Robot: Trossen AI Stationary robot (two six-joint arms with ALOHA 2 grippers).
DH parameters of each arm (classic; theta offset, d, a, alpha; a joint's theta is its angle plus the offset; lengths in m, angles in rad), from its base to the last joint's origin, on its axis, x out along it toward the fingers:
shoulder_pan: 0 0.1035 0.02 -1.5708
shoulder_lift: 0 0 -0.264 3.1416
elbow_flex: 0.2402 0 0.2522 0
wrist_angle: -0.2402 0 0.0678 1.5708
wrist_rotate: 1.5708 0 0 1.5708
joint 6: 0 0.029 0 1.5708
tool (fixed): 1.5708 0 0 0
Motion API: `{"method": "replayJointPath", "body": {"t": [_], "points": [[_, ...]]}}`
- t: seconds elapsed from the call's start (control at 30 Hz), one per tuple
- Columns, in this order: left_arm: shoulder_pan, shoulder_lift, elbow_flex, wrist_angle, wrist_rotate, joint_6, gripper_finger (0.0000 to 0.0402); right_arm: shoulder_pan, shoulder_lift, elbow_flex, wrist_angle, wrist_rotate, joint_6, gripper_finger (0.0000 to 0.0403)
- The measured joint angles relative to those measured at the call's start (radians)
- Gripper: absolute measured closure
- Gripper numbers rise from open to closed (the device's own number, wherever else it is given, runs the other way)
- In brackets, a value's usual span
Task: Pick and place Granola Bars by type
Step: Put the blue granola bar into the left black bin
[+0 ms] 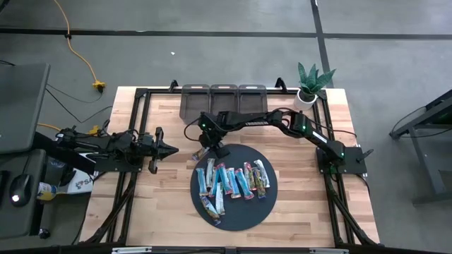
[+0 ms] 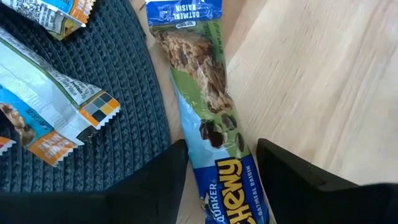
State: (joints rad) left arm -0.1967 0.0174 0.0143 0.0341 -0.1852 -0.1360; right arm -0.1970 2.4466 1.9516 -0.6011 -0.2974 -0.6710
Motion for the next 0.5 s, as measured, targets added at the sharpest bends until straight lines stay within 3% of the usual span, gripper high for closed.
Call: {"method": "replayJointPath", "body": {"t": [0.5], "points": [[0.000, 0.000, 0.000, 0.000, 0.000, 0.000, 0.0400, 0.001, 0.002, -0.002, -0.008, 0.003, 0.031, 0.0237]]}}
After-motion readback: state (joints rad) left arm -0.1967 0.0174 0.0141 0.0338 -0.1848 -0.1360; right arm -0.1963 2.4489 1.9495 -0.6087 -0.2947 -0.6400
